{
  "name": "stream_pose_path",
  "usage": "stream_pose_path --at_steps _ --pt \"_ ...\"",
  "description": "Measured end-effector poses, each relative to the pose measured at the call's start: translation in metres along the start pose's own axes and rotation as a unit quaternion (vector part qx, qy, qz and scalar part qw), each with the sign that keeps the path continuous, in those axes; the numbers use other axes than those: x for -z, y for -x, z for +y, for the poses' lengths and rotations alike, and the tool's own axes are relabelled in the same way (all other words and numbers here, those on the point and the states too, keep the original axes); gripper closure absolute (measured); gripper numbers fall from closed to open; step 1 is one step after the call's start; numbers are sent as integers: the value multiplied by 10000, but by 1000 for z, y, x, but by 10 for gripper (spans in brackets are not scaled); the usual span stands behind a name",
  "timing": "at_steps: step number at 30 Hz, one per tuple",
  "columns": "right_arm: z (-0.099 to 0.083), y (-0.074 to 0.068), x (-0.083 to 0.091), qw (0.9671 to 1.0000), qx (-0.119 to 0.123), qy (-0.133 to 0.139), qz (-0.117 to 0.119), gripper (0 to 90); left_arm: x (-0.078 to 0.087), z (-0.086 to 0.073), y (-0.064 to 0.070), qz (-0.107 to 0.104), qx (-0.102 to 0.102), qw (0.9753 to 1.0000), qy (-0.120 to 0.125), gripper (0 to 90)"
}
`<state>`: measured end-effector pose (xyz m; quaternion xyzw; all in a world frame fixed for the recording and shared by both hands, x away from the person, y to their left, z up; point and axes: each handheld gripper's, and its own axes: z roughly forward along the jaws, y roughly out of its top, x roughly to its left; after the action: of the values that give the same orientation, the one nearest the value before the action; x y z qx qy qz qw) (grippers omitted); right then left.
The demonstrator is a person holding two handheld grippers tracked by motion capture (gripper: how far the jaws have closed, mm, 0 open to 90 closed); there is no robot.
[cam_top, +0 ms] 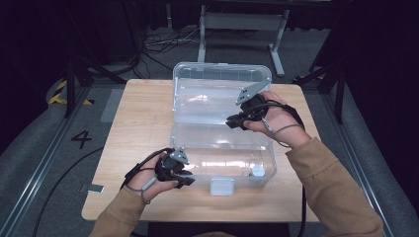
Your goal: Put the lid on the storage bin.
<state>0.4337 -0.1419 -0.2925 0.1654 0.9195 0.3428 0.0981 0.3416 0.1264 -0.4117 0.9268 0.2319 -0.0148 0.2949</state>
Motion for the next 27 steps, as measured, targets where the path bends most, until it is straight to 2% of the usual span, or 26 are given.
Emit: stream_pose_path --at_steps 27 --pt "-5 -14 4 9995 265 -96 138 835 0 0 0 3 -17 10000 -12 725"
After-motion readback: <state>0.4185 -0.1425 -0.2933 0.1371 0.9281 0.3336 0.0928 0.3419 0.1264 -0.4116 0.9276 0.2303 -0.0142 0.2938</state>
